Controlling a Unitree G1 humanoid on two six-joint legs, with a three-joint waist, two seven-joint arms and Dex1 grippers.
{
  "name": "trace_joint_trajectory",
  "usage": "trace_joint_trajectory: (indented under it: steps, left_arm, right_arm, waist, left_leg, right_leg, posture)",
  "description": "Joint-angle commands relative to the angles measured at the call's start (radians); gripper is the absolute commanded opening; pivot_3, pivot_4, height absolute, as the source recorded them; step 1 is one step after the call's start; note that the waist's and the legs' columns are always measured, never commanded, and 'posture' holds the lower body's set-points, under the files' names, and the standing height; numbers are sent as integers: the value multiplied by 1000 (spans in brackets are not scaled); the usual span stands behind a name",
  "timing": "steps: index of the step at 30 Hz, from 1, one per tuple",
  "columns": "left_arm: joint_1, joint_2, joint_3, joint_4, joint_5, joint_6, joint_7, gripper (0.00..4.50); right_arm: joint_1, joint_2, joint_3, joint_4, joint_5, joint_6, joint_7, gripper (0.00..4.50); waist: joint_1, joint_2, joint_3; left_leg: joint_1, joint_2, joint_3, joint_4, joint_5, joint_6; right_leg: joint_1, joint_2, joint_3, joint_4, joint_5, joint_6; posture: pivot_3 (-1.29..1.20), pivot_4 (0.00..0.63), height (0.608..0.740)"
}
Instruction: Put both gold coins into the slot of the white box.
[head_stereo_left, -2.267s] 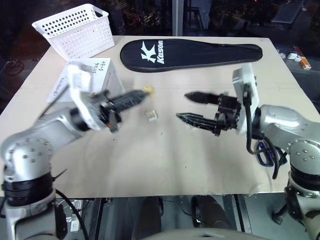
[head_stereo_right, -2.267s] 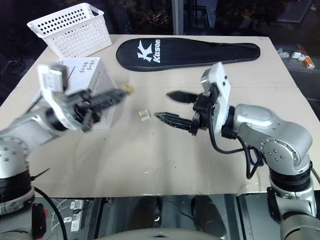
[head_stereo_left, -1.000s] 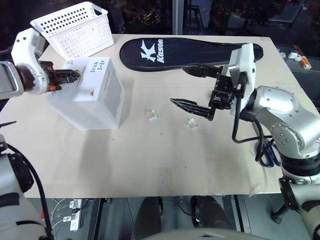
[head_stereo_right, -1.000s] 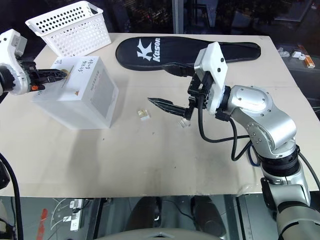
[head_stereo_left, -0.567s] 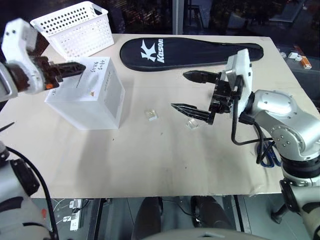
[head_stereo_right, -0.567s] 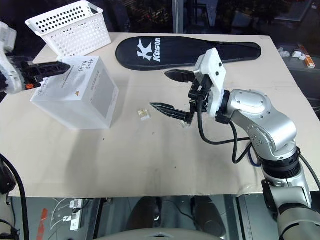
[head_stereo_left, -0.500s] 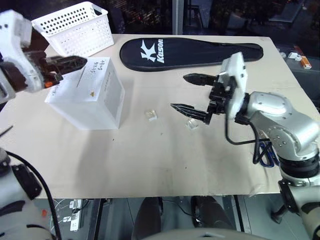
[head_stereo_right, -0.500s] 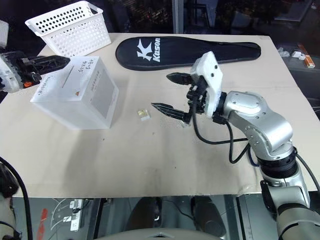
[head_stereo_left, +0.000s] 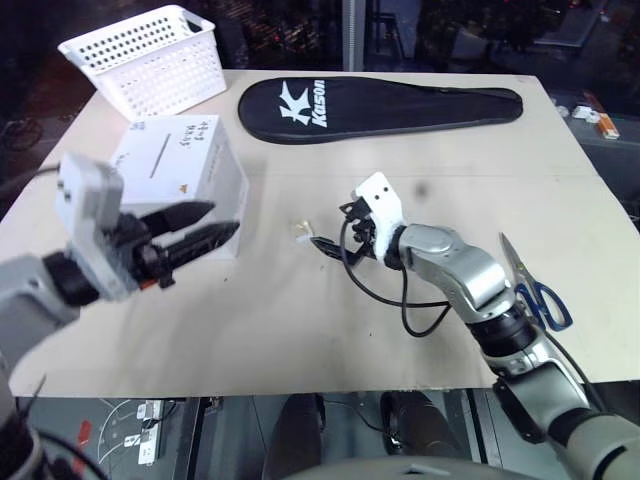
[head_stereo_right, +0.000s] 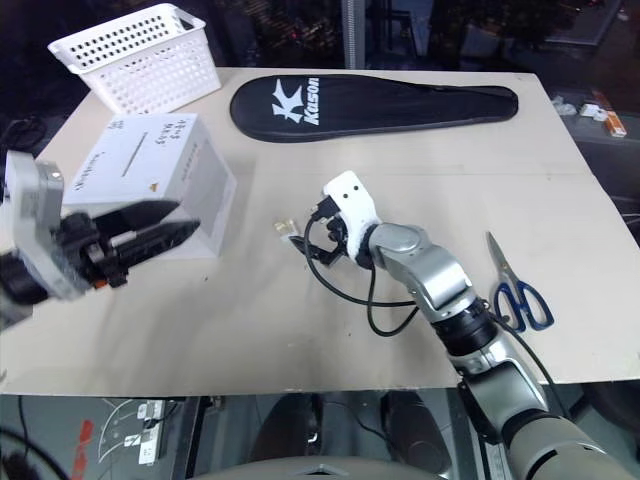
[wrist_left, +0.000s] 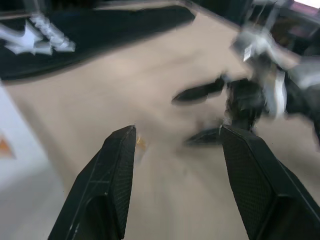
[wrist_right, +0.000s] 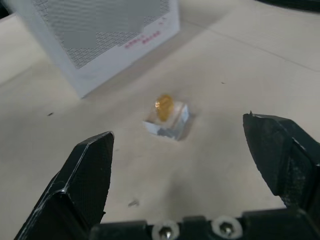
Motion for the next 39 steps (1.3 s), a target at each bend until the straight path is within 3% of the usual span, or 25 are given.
trace_joint_trajectory:
  steps: [1,3,6,9,12,27,28,29,30,32,39]
  left_arm:
    - [63,-5,18,-13,62,-161,-63,2725]
    - [93,-9,13,-4,68,-194,-72,2742]
    - [137,-19,11,-6,74,-245,-85,2742]
    - [165,-12,12,-4,73,-275,-102,2742]
    - [180,-5,9,-3,65,-289,-106,2742]
    - [228,5,7,-16,52,-322,-105,2742]
    - [230,5,8,-16,52,-323,-104,2742]
    - [232,4,8,-18,51,-324,-103,2742]
    - [234,4,8,-18,50,-326,-102,2742]
    - [238,3,7,-20,49,-330,-100,2742]
    - [229,4,5,-13,2,-302,-64,2742]
  right_arm:
    - [-44,53,6,65,-43,-67,1,4247]
    - [-66,84,-4,126,-66,-93,-11,3805]
    - [-92,115,-14,191,-99,-115,-25,2496]
    - [-112,145,-22,232,-111,-120,-23,2496]
    - [-120,159,-23,254,-124,-125,-13,1890]
    - [-160,215,-53,353,-156,-153,4,1890]
    - [-161,217,-56,356,-155,-152,4,1366]
    - [-162,218,-57,359,-156,-152,4,1185]
    - [-162,218,-58,361,-156,-151,6,661]
    - [-162,219,-61,362,-158,-149,9,47]
    - [-160,212,-78,328,-154,-139,20,47]
  waist:
    - [8,0,0]
    - [7,0,0]
    - [6,-1,0]
    - [6,-1,0]
    - [5,-1,0]
    - [3,0,0]
    - [3,0,0]
    - [3,0,0]
    - [3,0,0]
    - [3,0,0]
    - [3,0,0]
  left_leg:
    - [0,0,0,0,0,0]
    - [0,0,0,0,0,0]
    - [0,0,0,1,0,0]
    - [0,0,-1,0,0,0]
    - [0,0,-1,0,0,0]
    - [0,0,-1,0,0,1]
    - [0,0,-1,0,0,1]
    - [0,0,-1,0,0,1]
    - [0,0,-1,0,0,1]
    - [0,0,-1,0,0,1]
    - [0,0,-1,0,0,1]
  right_leg:
    - [0,0,0,0,0,0]
    - [0,0,0,0,0,0]
    - [1,-1,0,0,0,0]
    - [1,-1,-1,0,0,0]
    - [1,0,-1,0,0,0]
    - [1,0,-1,0,0,0]
    - [1,0,-1,0,0,0]
    - [1,0,-1,0,0,0]
    - [1,0,-1,0,0,0]
    - [1,0,-1,0,0,0]
    - [1,0,-1,0,0,0]
  posture:
    - [0,150,727]
    - [0,150,727]
    - [0,150,727]
    - [0,150,727]
    - [0,150,727]
    - [0,150,727]
    - [0,150,727]
    - [0,150,727]
    - [0,150,727]
    - [0,150,727]
    - [0,150,727]
